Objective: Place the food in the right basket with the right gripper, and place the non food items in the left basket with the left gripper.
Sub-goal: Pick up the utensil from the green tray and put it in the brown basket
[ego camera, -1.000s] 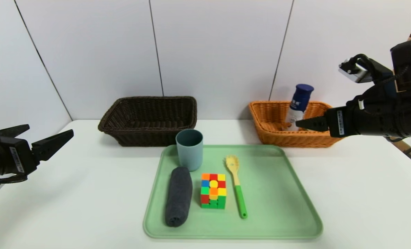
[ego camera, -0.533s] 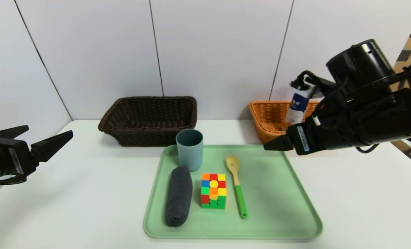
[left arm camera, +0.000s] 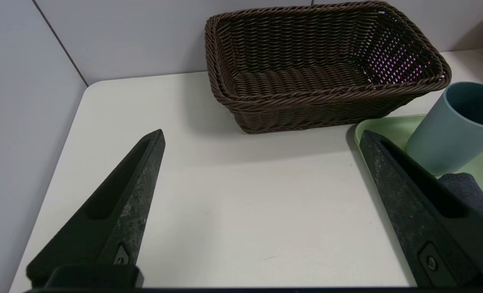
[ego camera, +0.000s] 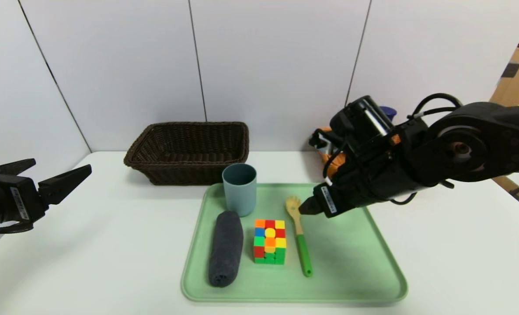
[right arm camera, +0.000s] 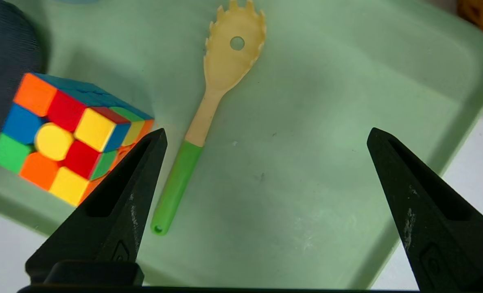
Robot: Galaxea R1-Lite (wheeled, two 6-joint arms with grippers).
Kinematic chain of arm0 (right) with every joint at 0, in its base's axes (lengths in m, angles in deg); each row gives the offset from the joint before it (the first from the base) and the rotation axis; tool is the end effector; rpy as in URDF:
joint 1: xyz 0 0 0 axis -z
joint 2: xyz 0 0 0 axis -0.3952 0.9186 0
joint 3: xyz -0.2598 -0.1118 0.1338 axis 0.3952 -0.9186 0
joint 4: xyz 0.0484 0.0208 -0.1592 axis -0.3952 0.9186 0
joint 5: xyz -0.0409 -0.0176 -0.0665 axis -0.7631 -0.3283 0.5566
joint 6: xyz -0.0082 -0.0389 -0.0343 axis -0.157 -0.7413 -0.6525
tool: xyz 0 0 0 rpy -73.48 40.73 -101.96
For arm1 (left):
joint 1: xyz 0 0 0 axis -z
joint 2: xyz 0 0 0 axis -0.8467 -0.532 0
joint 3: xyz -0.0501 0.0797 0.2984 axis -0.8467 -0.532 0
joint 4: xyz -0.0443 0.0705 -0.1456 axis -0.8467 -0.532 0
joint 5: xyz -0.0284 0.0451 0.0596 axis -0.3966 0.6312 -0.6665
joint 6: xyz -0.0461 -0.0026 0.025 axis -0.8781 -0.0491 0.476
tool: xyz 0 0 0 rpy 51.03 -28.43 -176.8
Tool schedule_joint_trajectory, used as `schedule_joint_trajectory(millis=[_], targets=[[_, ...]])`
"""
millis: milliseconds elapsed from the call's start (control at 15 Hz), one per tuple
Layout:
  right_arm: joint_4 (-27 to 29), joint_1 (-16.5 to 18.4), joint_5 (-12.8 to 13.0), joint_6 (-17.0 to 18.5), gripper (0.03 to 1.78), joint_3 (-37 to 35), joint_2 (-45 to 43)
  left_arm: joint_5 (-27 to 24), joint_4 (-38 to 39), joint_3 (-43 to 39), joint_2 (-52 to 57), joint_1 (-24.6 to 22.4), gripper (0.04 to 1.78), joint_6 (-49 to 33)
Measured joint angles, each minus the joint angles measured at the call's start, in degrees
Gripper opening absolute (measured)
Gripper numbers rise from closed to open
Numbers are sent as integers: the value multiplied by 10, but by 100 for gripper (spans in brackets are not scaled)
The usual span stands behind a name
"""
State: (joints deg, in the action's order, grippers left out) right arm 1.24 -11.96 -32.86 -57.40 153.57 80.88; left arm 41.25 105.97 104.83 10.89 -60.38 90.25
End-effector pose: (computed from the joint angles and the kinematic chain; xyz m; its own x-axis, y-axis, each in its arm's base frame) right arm 0.2771 0.1897 0.1987 0.5505 0.2741 -0.7885 -0.4524 0.8918 -0.0058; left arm 0.1497 -0.0018 0.2485 0.9871 -0.1142 -0.1119 0.1168 0.9930 0.0168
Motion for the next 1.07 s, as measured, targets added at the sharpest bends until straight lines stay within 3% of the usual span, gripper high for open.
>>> schedule_joint_trajectory(millis=[133,600,800,1067], targets=[[-1,-9,21,-2,169,0,20,-1,0,0,0,0,169,0],[-4,-28,26,1,169,-6,47,-1,0,-4,4,1,169,3],[-8,-33,51,2,169,-9,56,-1,0,-6,10,1,169,3],[-11,-35,52,3,169,-11,67,-1,0,-13,17,1,169,4]])
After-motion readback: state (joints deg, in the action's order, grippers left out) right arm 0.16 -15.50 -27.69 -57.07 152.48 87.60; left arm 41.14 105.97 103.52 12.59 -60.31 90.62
